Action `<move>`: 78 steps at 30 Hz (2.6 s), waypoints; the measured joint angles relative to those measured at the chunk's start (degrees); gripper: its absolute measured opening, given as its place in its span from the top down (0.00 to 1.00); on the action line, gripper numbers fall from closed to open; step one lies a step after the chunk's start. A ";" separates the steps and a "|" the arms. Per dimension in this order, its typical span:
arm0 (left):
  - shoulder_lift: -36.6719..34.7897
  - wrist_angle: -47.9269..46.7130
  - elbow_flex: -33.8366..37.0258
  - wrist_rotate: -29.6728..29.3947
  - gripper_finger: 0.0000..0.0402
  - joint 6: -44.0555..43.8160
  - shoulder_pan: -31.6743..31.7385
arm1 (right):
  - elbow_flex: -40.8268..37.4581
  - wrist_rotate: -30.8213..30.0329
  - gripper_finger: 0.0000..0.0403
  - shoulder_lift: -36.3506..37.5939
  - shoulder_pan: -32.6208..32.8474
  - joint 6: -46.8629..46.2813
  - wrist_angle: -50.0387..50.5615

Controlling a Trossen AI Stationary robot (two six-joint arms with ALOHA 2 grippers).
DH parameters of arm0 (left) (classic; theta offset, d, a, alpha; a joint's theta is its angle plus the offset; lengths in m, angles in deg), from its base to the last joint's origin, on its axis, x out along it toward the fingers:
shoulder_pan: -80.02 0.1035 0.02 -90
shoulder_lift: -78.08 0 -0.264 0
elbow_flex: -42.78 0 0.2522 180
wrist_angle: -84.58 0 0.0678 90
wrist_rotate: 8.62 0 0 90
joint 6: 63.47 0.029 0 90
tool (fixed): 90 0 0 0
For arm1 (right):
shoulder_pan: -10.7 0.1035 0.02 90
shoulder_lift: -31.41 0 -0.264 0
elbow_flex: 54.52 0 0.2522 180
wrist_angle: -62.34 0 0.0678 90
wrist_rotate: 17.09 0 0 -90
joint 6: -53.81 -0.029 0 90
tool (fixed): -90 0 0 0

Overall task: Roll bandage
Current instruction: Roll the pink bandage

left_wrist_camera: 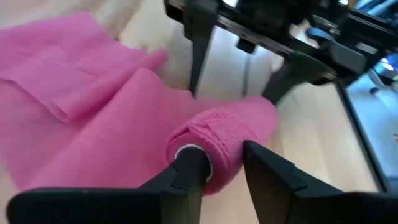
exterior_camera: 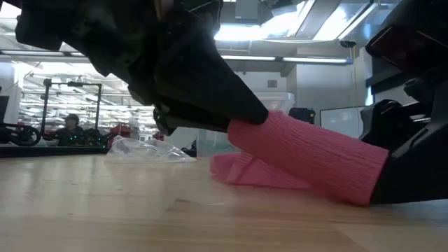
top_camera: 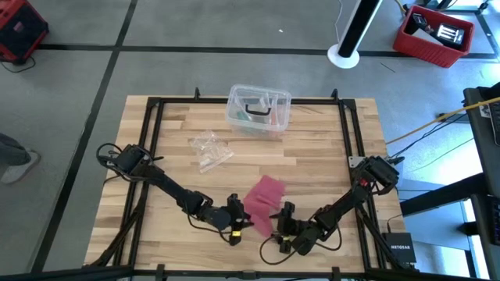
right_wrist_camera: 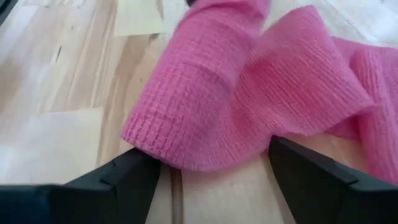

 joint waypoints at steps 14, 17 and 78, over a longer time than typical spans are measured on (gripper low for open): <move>-0.02 -0.31 -0.02 4.61 0.92 6.99 -0.07 | 0.00 -0.60 0.26 0.09 -0.01 1.23 0.66; -0.03 -0.59 -0.02 5.01 0.97 8.00 -0.20 | 0.00 -0.93 0.26 0.09 -0.01 1.27 0.83; -36.89 -5.11 -2.29 -13.21 0.96 39.69 -3.41 | -7.52 9.64 0.26 31.46 -14.62 28.92 -6.92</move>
